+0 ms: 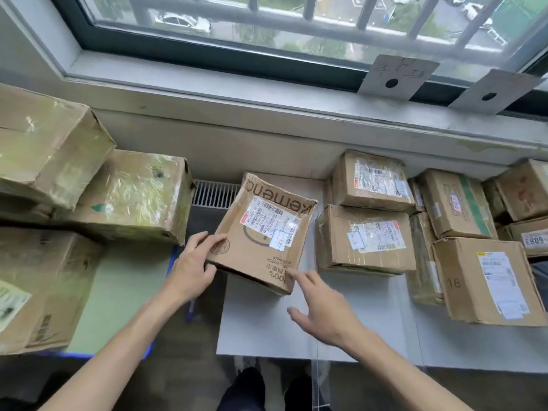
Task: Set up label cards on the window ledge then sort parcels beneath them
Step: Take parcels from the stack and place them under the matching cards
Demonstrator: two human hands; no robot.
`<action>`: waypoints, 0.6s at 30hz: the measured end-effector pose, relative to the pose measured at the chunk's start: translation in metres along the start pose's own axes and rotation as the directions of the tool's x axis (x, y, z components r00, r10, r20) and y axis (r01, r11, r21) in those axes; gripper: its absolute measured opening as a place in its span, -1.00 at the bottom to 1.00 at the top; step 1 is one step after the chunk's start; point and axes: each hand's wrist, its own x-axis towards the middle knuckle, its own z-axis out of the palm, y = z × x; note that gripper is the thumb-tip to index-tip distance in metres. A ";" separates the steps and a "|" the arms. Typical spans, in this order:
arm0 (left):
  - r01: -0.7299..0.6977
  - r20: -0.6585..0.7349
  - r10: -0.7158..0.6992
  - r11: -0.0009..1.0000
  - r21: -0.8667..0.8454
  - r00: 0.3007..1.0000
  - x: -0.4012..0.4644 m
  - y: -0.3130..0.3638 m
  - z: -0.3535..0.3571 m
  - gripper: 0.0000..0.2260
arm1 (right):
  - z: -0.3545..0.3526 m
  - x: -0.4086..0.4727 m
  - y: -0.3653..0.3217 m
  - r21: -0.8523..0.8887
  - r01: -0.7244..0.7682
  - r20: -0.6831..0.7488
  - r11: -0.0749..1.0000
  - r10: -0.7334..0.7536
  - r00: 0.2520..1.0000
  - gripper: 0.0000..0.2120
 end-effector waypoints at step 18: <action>0.076 -0.030 -0.085 0.971 -0.227 0.996 -0.088 0.053 0.070 -0.02 | -0.088 0.152 -0.002 -0.538 0.151 0.128 0.829 -0.097 0.987 0.27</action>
